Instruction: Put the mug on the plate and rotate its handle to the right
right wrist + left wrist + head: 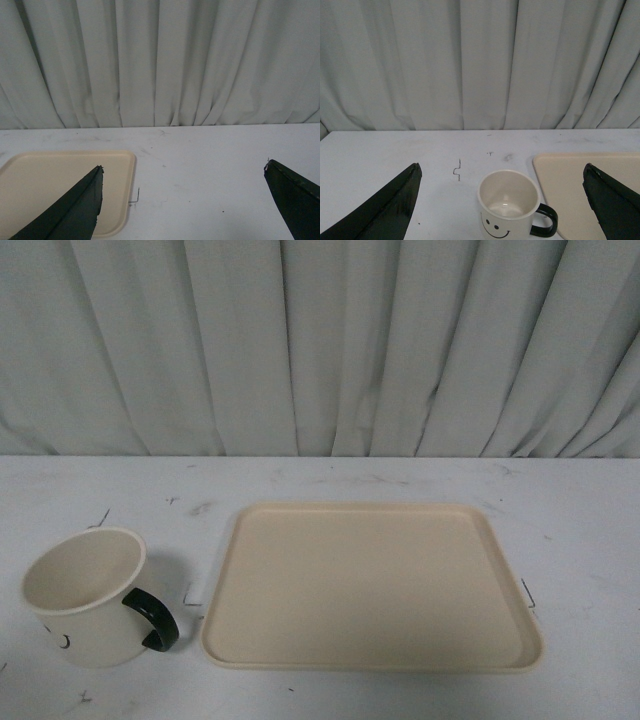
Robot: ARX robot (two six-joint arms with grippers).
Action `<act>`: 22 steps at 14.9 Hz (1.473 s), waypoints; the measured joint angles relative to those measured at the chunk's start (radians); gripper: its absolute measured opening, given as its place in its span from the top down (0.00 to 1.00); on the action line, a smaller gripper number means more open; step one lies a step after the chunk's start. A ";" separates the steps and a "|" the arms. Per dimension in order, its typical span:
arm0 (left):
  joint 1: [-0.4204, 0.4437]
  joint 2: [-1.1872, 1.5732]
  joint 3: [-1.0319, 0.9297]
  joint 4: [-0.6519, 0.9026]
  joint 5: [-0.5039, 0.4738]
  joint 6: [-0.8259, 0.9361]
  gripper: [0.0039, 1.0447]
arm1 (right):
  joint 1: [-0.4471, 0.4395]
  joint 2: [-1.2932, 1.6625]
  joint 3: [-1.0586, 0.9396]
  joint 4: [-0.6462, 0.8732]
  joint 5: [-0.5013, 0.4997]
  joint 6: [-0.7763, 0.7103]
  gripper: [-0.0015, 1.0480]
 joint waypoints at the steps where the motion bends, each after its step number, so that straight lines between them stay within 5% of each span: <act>1: 0.000 0.000 0.000 0.000 0.000 0.000 0.06 | 0.000 0.000 0.000 0.000 0.000 0.000 0.06; 22: -0.017 0.034 0.000 0.069 -0.021 0.005 0.06 | 0.000 0.000 0.000 0.000 0.000 0.000 0.06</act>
